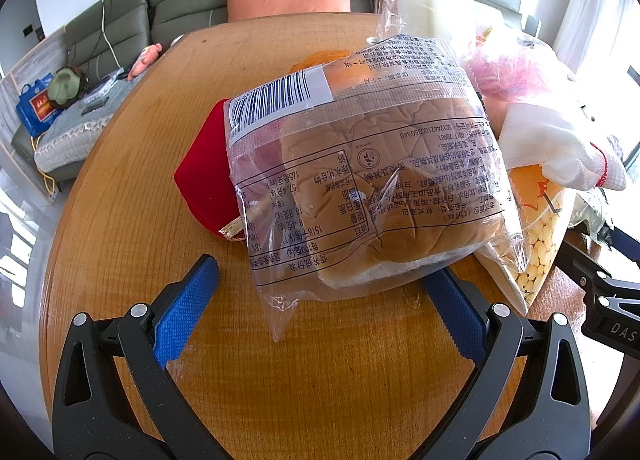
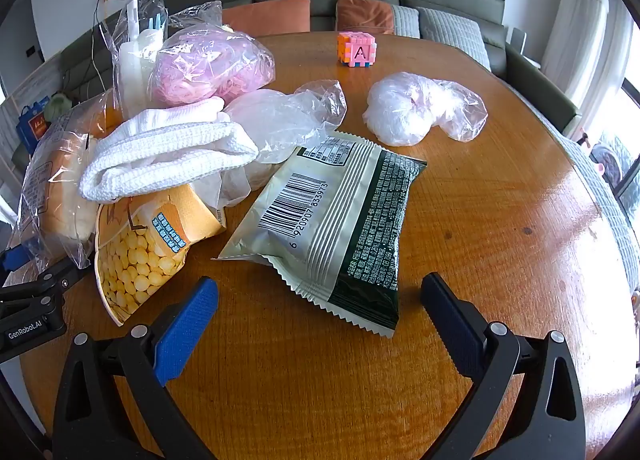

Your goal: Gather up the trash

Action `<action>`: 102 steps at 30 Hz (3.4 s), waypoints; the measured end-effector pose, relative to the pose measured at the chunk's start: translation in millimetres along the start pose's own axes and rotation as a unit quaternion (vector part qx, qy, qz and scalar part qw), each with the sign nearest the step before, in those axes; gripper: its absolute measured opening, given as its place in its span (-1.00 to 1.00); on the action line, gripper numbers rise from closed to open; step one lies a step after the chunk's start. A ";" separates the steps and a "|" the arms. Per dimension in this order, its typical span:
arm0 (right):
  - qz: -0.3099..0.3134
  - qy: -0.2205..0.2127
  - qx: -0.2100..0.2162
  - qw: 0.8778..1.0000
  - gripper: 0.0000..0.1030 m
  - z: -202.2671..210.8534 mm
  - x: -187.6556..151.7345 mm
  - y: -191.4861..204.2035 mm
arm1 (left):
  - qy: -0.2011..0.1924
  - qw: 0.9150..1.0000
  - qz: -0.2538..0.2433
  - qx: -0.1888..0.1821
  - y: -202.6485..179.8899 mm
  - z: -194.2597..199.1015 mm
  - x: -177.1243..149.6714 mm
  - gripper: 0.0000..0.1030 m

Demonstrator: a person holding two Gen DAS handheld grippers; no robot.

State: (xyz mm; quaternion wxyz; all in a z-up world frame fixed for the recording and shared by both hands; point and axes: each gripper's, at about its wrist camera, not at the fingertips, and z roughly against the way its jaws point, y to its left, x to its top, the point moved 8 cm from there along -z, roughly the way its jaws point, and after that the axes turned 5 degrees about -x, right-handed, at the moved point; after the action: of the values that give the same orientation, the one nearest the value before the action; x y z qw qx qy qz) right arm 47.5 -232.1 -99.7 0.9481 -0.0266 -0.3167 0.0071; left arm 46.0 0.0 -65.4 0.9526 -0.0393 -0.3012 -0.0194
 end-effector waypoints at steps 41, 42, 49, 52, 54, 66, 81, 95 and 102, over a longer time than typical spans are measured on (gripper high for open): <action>0.000 0.000 0.000 1.000 0.95 0.2 -0.2 0.7 | 0.000 1.000 0.000 0.000 0.1 0.0 0.0 0.91; 0.000 0.000 0.000 1.000 0.95 0.1 -0.2 0.7 | 0.000 1.000 0.000 0.000 0.1 0.0 0.0 0.91; 0.000 0.000 0.000 1.000 0.95 0.2 -0.3 0.7 | 0.000 1.000 0.000 0.000 0.1 0.0 0.0 0.91; 0.000 0.000 0.000 1.000 0.95 0.2 -0.3 0.8 | 0.000 1.000 0.000 0.000 0.2 0.0 0.1 0.91; 0.000 0.000 0.000 1.000 0.96 0.1 -0.2 0.7 | 0.000 1.000 0.000 0.000 0.1 0.0 0.1 0.91; 0.006 0.007 0.001 1.000 0.95 0.9 -2.2 -0.3 | 0.012 1.000 -0.016 -0.009 -1.0 5.0 -5.8 0.91; 0.067 0.012 0.072 0.995 0.95 79.3 50.5 12.2 | 0.041 0.994 0.033 -0.092 33.9 67.5 20.5 0.90; 0.099 0.096 0.079 0.987 0.19 32.9 72.6 71.2 | 0.082 0.994 0.030 -0.069 4.6 47.9 32.7 0.90; 0.082 0.108 0.120 0.983 -0.71 40.6 68.3 66.2 | 0.102 0.991 0.045 -0.069 -13.1 26.1 35.9 0.90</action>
State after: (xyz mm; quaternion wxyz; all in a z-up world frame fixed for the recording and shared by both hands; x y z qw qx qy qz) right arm 77.9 -162.1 -29.9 0.9693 0.0608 -0.2056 0.1200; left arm 59.7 -11.2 -22.7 0.9733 -0.1163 -0.1981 -0.0008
